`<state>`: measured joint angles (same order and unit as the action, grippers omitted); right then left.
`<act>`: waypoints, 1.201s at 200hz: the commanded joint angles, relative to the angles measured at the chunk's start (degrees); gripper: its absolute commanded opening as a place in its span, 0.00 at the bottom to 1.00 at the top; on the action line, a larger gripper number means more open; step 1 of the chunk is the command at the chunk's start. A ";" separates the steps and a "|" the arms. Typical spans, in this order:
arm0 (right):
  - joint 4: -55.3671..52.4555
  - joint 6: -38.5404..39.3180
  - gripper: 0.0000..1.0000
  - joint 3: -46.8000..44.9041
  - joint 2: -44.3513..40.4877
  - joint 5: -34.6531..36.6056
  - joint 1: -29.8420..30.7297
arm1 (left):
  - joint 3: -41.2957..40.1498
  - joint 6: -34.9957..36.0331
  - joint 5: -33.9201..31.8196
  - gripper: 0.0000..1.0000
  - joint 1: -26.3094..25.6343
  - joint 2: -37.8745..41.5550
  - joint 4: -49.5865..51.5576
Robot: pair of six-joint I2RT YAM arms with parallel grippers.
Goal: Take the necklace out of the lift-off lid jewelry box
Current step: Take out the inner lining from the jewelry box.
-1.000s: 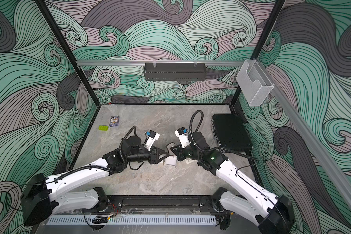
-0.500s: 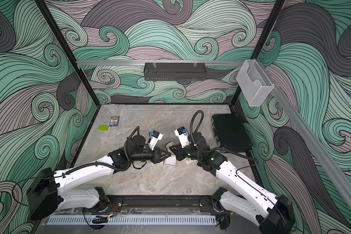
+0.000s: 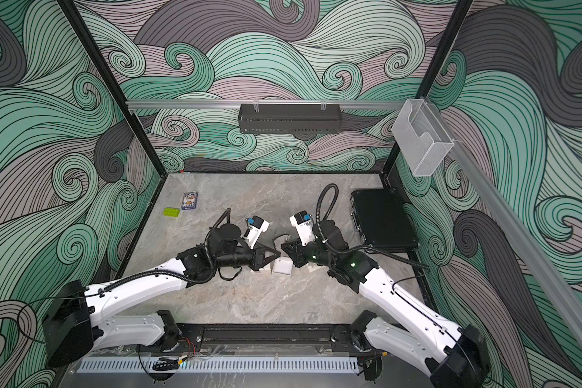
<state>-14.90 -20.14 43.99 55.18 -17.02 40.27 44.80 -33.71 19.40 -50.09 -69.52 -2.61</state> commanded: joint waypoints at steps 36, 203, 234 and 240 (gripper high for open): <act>-1.38 0.89 0.12 -0.57 -1.13 -1.97 0.16 | 1.87 5.41 -3.61 0.00 -0.36 3.29 4.85; 0.43 7.24 0.37 -3.08 -2.94 -9.24 -0.48 | 10.77 43.26 -17.56 0.00 -3.70 13.29 30.06; 4.58 8.43 0.41 -4.08 -3.25 -11.64 -0.55 | 13.30 50.21 -24.38 0.00 -7.57 12.83 33.00; 4.82 8.66 0.41 -4.08 -3.23 -11.64 -0.54 | 13.83 51.59 -27.47 0.00 -8.79 12.45 33.79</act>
<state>-14.46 -13.45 40.45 52.73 -26.06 39.90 55.42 9.78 1.58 -55.51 -56.71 26.39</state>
